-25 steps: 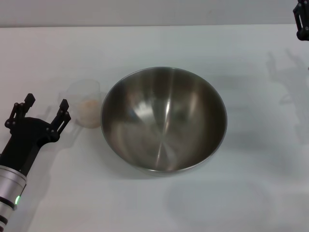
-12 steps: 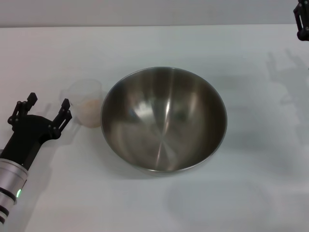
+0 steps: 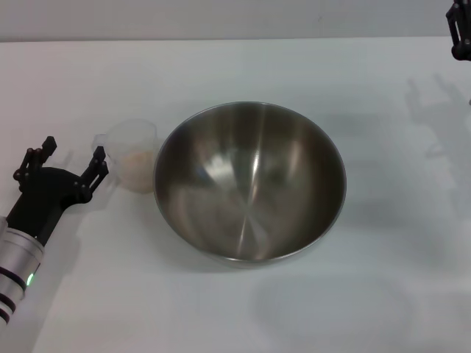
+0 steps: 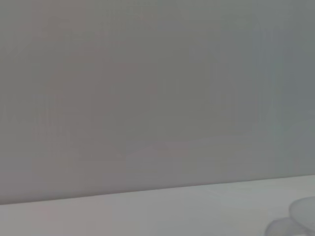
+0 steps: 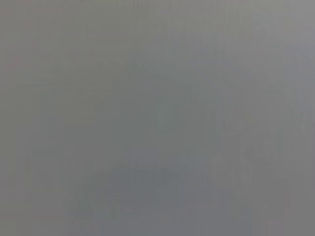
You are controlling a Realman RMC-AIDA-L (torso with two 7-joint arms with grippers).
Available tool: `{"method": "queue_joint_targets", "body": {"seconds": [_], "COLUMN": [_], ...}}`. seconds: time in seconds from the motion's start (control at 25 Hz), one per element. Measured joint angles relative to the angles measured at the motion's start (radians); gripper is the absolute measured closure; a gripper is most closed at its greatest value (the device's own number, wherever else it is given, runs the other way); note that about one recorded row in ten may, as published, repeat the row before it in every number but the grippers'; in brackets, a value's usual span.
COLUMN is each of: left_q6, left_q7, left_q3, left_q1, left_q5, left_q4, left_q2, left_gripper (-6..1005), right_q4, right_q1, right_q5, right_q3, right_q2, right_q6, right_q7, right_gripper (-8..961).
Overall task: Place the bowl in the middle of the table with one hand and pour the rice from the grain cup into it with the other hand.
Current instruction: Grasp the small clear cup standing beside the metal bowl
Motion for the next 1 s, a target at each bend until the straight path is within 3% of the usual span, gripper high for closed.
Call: {"method": "queue_joint_targets", "body": {"seconds": [0.92, 1.0], "left_q6": [-0.059, -0.057], "left_q7": [0.0, 0.0], "left_q3": [-0.042, -0.042], "left_q1": [-0.04, -0.04], "left_q5": [0.002, 0.004], "left_q4": [-0.008, -0.01], "left_q2": [-0.002, -0.002], "left_gripper": [275, 372], "right_q4": [0.014, 0.014], "right_q1": [0.038, 0.039], "right_q5": [0.006, 0.007], "right_q3": [0.0, 0.0], "right_q2": [0.0, 0.0], "right_q6": [0.028, 0.028], "right_q7": [0.0, 0.0], "right_gripper": [483, 484]}}
